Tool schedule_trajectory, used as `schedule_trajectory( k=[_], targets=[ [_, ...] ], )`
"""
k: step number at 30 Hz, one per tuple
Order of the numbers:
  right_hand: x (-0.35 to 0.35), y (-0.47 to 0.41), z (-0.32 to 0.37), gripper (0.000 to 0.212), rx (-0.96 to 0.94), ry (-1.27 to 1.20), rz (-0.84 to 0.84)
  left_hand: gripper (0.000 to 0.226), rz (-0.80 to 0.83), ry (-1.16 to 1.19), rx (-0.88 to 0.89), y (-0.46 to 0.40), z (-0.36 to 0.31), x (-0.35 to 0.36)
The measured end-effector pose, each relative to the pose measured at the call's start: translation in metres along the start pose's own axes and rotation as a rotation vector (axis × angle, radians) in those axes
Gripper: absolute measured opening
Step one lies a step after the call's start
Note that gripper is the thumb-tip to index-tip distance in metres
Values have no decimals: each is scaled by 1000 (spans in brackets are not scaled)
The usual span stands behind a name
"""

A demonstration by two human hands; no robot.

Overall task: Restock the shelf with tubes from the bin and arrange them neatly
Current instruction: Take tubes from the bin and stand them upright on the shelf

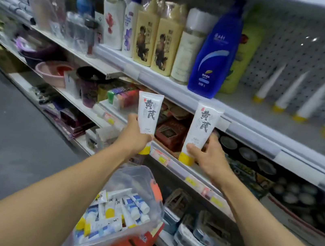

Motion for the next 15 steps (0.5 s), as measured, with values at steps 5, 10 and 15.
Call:
schedule_trajectory(
  k=[5, 10, 15],
  targets=[
    [-75, 19, 30, 49, -67, 100, -130, 48, 78, -53, 169, 11, -76, 42],
    [-152, 35, 35, 44, -43, 108, -268, 45, 209, -47, 312, 25, -139, 99],
    [-235, 47, 34, 42, -21, 166, -444, 45, 279, -70, 408, 34, -194, 158]
  ],
)
Point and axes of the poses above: each hand's wrist, its own y-axis away from the middle knuckle, its own x-axis out of the palm, z = x × y, the point moved 10 cm from there along -y, towards the middle knuckle, and after that the axes turned 4 degrees about -y, right-handed, at the moved point
